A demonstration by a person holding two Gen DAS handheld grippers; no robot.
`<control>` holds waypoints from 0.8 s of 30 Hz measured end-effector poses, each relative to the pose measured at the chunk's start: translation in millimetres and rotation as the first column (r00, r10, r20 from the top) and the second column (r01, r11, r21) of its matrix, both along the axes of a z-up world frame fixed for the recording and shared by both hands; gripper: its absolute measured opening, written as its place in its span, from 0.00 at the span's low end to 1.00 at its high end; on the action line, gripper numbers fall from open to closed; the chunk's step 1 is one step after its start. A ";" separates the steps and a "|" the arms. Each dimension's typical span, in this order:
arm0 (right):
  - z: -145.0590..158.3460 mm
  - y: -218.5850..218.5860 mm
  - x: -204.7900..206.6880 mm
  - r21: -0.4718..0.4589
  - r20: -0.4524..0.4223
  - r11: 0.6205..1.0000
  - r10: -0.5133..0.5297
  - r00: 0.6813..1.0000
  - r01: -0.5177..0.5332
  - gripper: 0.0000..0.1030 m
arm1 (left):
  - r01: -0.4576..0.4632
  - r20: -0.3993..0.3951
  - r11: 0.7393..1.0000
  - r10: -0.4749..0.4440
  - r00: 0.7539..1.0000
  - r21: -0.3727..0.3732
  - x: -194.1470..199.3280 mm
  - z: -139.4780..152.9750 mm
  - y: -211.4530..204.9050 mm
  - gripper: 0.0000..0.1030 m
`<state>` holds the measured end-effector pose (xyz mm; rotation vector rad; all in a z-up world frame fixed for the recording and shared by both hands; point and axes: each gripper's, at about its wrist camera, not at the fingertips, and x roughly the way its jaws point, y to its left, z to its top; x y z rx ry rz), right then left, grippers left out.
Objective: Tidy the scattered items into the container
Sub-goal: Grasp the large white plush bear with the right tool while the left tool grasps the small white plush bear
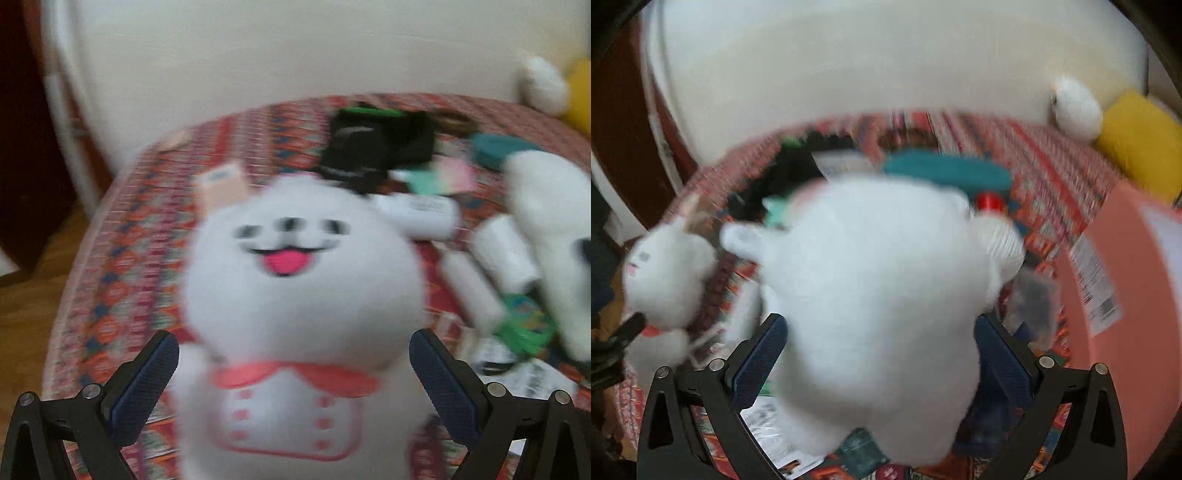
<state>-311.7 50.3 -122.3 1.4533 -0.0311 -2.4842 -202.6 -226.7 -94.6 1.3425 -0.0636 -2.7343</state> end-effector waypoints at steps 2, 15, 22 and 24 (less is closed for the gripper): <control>-10.8 3.6 -5.4 -0.035 -0.003 0.999 -0.020 1.000 0.020 1.00 | 0.035 0.050 0.999 -0.034 0.998 -0.022 -7.6 -14.5 8.1 1.00; -7.1 -5.5 10.7 -0.005 -0.210 0.997 0.068 0.975 -0.071 0.74 | -0.169 0.153 0.985 0.163 0.975 0.028 -33.0 -46.9 -20.4 0.93; 39.9 -10.4 44.7 -0.069 -0.324 0.987 0.118 0.939 -0.148 0.62 | -0.149 -0.010 0.986 0.151 0.989 0.074 -5.9 -2.4 -6.5 0.85; 61.9 -11.3 63.9 -0.093 -0.376 0.979 0.133 0.917 -0.181 0.62 | -0.128 -0.075 0.988 0.135 0.988 0.088 8.0 18.3 2.5 0.85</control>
